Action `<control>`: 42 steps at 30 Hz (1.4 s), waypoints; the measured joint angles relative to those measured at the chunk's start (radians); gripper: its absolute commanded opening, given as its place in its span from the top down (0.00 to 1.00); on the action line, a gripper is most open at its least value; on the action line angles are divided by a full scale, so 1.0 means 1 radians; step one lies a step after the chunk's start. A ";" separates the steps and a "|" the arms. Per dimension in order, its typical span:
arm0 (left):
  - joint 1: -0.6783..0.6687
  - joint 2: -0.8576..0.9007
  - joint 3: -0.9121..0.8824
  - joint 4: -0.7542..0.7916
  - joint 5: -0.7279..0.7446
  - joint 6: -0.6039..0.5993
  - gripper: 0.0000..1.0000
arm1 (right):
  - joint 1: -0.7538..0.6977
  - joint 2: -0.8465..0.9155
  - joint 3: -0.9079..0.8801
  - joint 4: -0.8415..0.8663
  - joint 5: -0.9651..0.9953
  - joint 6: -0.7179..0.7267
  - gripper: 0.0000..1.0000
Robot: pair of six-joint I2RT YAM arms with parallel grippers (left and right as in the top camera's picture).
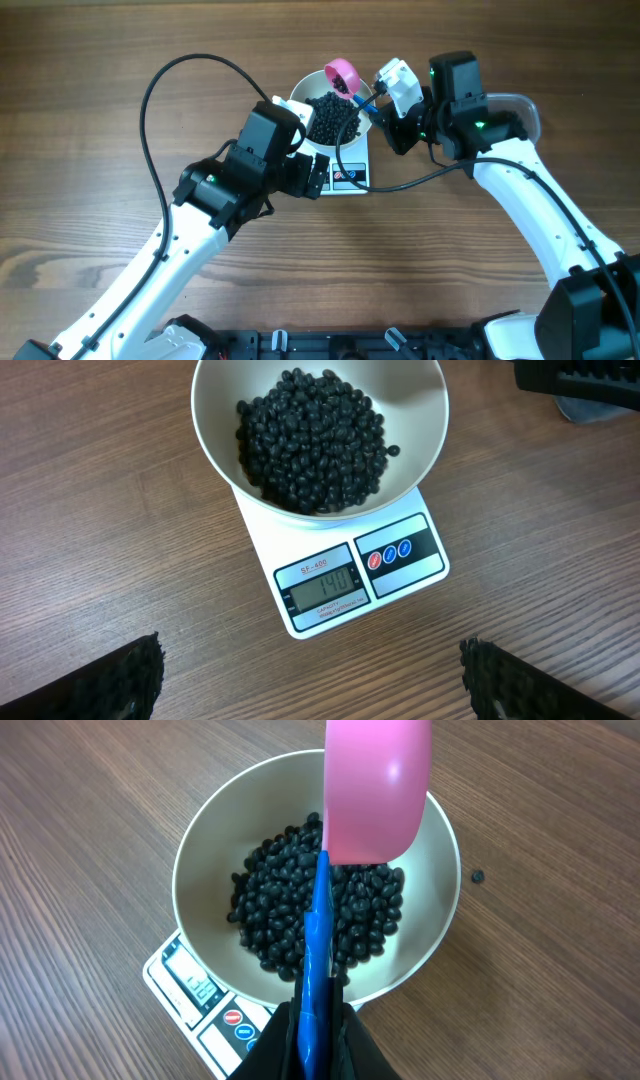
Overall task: Scoop item into bowl and weigh 150g on scale
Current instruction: 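Tip the scoop over the white bowl to pour beans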
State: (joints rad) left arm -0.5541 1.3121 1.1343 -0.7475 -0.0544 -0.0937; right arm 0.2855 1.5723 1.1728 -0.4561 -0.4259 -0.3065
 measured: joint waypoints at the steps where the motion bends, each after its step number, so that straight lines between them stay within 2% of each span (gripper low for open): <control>1: 0.000 0.000 0.000 0.000 0.000 0.000 0.00 | 0.000 0.000 0.000 0.000 0.000 0.003 0.96; 13: 0.000 0.000 0.000 0.000 0.000 0.000 0.00 | 0.000 0.000 0.000 0.000 0.000 -0.019 0.96; 27: 0.000 0.000 0.000 0.000 0.000 0.000 0.00 | 0.000 0.000 0.000 0.000 0.000 -0.189 0.96; 36: 0.000 0.000 0.000 0.000 0.000 0.000 0.00 | 0.000 0.000 0.000 0.000 0.000 -0.195 0.96; 42: 0.000 0.000 0.000 0.000 0.000 0.000 0.00 | 0.000 0.000 0.000 0.000 0.000 -0.119 0.96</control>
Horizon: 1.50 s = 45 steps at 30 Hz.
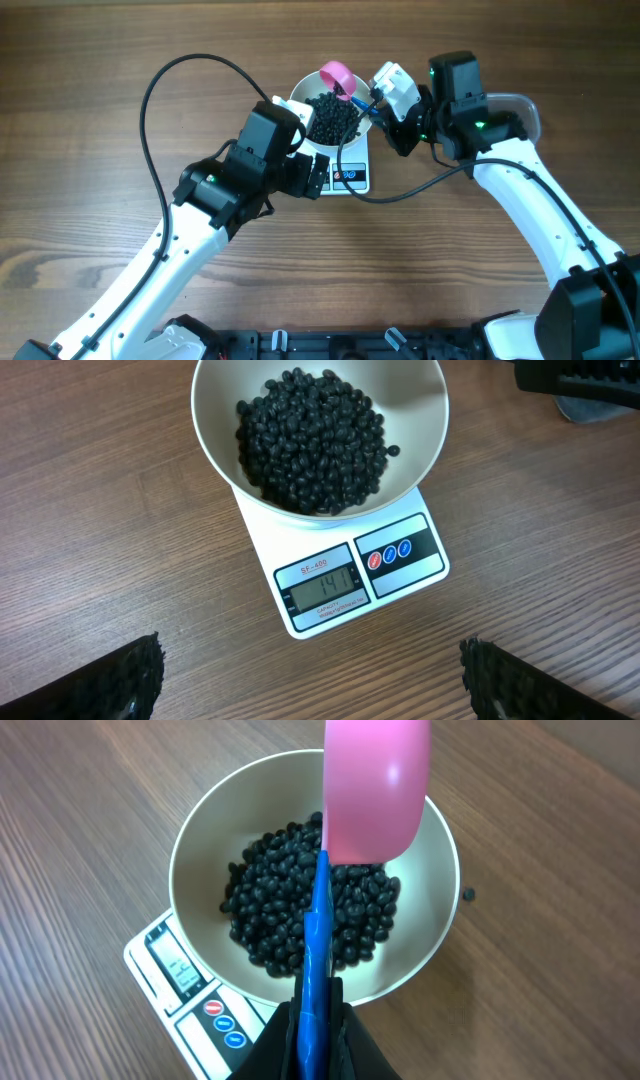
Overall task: Scoop item into bowl and weigh 150g on scale
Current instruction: 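Tip the scoop over the white bowl to pour beans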
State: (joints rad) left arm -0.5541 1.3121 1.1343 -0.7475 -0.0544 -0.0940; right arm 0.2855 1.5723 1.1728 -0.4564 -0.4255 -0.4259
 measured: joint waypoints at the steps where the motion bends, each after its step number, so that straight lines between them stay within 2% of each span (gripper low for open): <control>1: 0.000 0.000 0.000 0.000 0.000 0.000 0.00 | 0.000 0.000 0.000 0.000 0.000 0.016 0.96; 14: 0.000 0.000 0.000 0.000 0.000 0.000 0.00 | 0.000 0.000 0.000 -0.003 0.000 0.068 0.96; 26: 0.000 0.000 0.000 0.000 0.000 0.000 0.00 | 0.000 0.000 0.000 -0.002 0.000 -0.098 0.96; 33: 0.000 0.000 0.000 0.000 0.000 0.000 0.00 | 0.000 0.000 0.000 0.003 0.000 -0.129 0.96; 39: 0.000 0.000 0.000 0.000 0.000 0.000 0.00 | 0.000 0.000 0.000 0.005 0.000 -0.117 0.96; 45: 0.000 0.000 0.000 0.000 0.000 0.000 0.00 | 0.000 0.000 0.000 -0.014 0.000 -0.011 0.96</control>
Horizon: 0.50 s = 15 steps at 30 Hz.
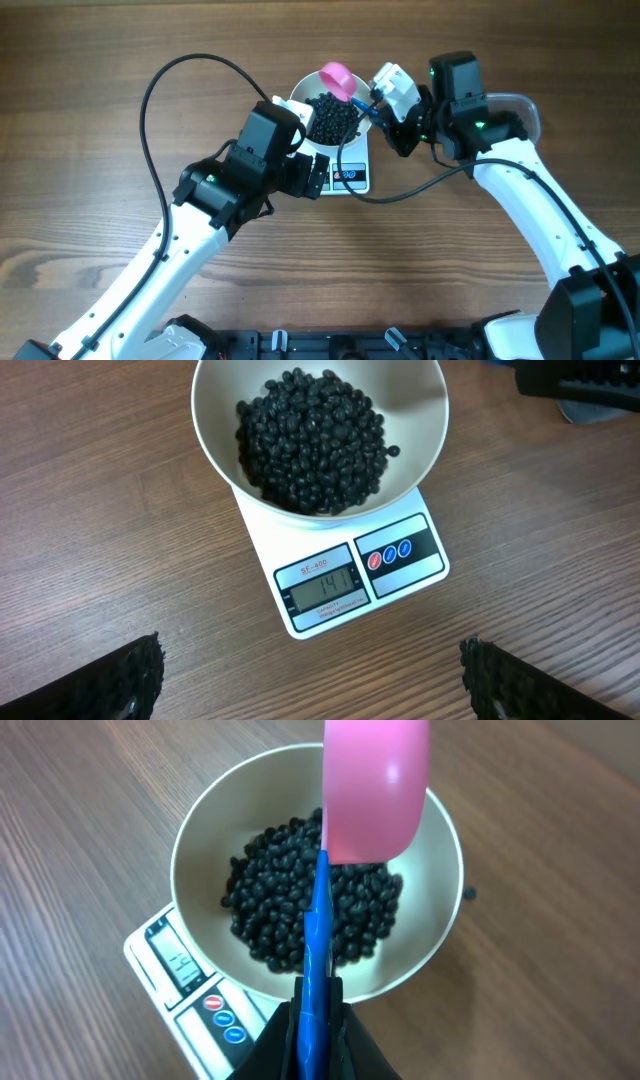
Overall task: Scoop item into bowl and weigh 150g on scale
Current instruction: 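Tip the scoop over the white bowl to pour beans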
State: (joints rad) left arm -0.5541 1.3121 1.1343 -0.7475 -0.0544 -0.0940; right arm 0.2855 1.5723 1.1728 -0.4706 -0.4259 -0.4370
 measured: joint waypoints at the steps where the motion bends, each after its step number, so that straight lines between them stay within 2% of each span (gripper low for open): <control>1: 0.000 0.000 0.000 0.000 0.000 0.000 0.00 | 0.000 0.000 0.000 -0.002 0.000 0.013 0.96; 15: 0.000 0.000 0.000 0.000 0.000 0.000 0.00 | 0.000 0.000 0.000 -0.007 0.000 0.090 0.96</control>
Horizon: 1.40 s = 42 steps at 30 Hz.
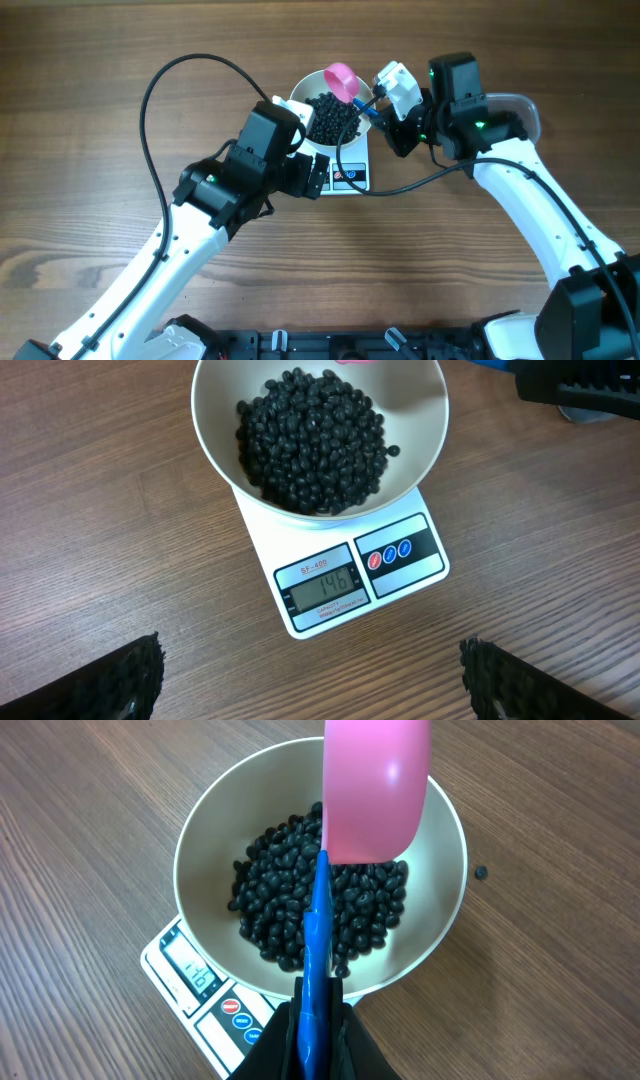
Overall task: Scoop item into bowl and weigh 150g on scale
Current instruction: 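Tip the scoop over the white bowl to pour beans, then return the empty scoop right to the bean container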
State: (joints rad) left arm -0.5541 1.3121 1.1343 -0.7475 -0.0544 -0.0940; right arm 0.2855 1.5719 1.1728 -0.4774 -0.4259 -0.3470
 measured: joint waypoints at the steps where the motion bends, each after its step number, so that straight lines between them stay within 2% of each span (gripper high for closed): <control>1: 0.000 0.000 0.000 0.000 0.000 0.000 0.00 | 0.000 0.000 0.000 0.000 0.000 0.002 0.96; 8: 0.000 0.000 0.000 0.000 0.000 0.000 0.00 | 0.000 0.000 0.000 0.003 0.000 0.014 0.96; 14: 0.000 0.000 0.000 0.000 0.000 0.000 0.00 | -0.018 -0.012 0.000 0.079 0.000 0.176 0.96; 19: 0.000 0.000 0.000 0.000 0.000 0.000 0.00 | -0.124 -0.074 0.000 0.088 0.026 0.262 0.96; 23: 0.000 0.000 0.000 0.000 0.000 0.000 0.00 | -0.242 -0.127 0.000 0.031 0.072 0.279 0.96; 33: 0.000 0.000 0.000 0.000 0.000 0.000 0.00 | -0.519 -0.154 0.000 -0.238 0.197 0.233 0.96; 42: 0.000 0.000 0.000 0.000 0.000 0.000 0.00 | -0.575 -0.154 0.000 -0.375 0.278 0.025 0.96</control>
State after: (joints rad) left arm -0.5541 1.3121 1.1343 -0.7475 -0.0544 -0.0940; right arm -0.2890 1.4181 1.1728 -0.8520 -0.1482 -0.3218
